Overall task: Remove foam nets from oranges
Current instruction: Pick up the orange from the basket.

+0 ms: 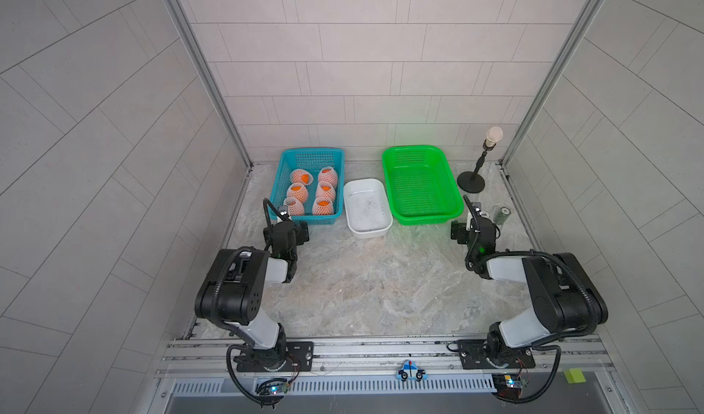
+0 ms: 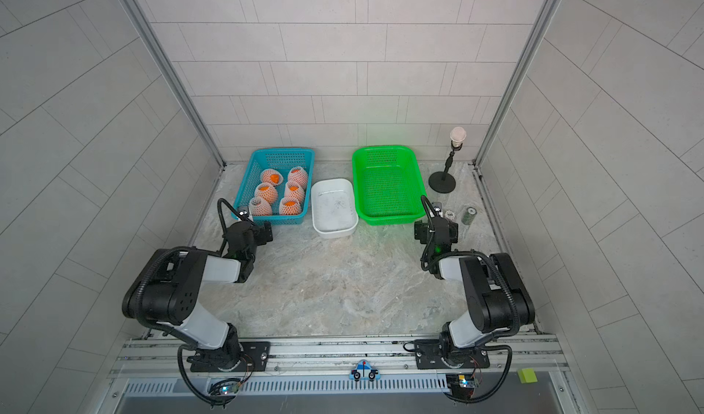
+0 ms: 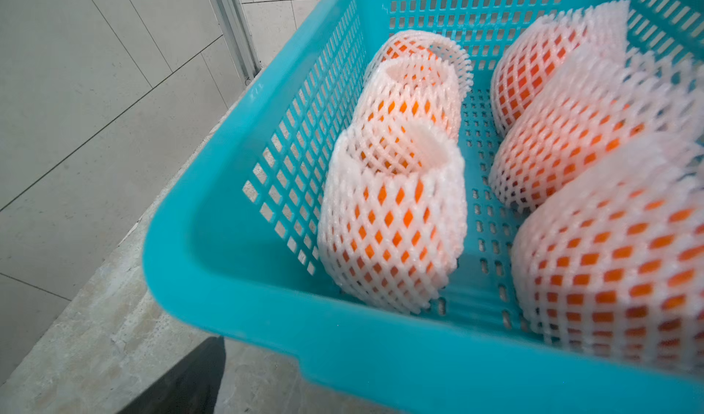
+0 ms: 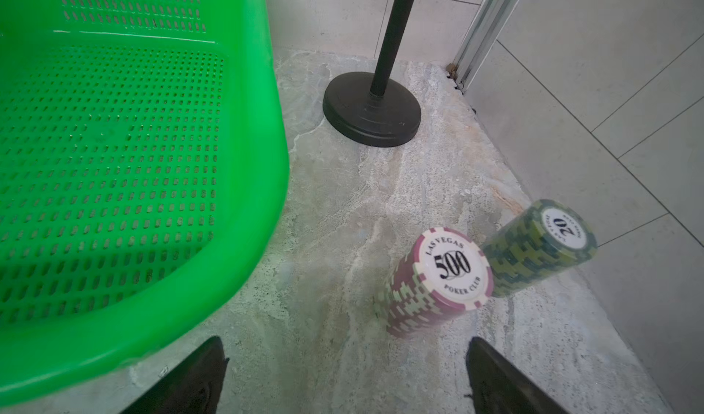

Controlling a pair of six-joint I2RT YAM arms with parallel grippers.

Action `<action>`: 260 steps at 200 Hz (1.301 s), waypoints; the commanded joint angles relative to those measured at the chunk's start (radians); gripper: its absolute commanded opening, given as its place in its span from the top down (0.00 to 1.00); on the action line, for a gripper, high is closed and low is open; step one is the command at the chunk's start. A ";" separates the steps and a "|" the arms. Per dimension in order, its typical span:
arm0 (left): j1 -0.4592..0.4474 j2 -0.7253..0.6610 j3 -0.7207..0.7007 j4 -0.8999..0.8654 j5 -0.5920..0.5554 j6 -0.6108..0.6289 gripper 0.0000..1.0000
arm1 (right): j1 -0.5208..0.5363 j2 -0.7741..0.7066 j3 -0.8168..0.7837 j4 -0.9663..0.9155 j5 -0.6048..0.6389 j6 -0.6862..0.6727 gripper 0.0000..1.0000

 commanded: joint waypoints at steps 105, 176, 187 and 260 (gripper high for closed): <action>0.004 -0.013 -0.003 0.050 0.008 0.006 0.00 | 0.001 -0.012 -0.002 0.011 -0.001 -0.013 0.01; 0.002 -0.016 -0.005 0.050 0.007 0.008 0.00 | 0.001 -0.012 -0.004 0.012 0.000 -0.013 0.00; 0.002 -0.017 -0.005 0.051 0.006 0.008 0.00 | 0.000 -0.015 -0.007 0.016 -0.003 -0.013 0.00; 0.000 -0.019 -0.005 0.050 0.012 0.014 0.00 | -0.007 -0.016 -0.009 0.015 -0.015 -0.009 0.00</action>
